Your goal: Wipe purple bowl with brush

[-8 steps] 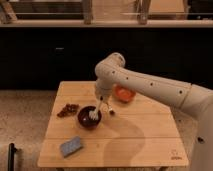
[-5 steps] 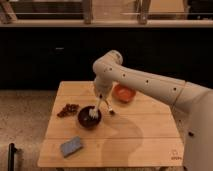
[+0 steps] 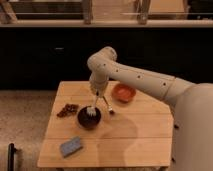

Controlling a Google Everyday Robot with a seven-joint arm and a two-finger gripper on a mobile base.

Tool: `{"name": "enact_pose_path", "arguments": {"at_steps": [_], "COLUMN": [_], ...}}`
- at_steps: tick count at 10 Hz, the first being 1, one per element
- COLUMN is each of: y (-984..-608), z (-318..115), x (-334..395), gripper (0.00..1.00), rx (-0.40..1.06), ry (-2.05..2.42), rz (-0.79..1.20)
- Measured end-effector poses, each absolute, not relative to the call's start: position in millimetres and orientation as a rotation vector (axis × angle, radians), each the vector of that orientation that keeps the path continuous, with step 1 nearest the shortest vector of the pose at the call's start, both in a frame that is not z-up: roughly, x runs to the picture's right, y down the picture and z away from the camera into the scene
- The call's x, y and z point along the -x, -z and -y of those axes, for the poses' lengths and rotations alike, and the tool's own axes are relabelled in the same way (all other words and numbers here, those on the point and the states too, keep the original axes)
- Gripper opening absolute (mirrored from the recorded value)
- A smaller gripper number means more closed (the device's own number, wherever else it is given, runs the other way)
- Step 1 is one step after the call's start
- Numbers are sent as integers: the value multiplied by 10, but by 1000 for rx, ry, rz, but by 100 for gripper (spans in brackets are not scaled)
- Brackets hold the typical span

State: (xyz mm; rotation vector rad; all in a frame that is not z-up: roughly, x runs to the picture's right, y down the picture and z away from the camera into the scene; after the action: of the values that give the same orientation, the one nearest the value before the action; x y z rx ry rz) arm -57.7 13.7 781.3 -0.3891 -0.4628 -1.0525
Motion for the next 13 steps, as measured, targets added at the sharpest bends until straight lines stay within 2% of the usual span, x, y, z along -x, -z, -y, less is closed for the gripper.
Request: {"name": "enact_pose_path", "arguments": {"at_steps": [5, 9, 13], "y": [-7657, -7610, -7660], "z": [-384, -496, -422], "x": [901, 572, 211], "gripper": [0, 0, 0], "rx": [383, 402, 438], "ry": [1117, 1066, 1021], "rz": [563, 529, 445]}}
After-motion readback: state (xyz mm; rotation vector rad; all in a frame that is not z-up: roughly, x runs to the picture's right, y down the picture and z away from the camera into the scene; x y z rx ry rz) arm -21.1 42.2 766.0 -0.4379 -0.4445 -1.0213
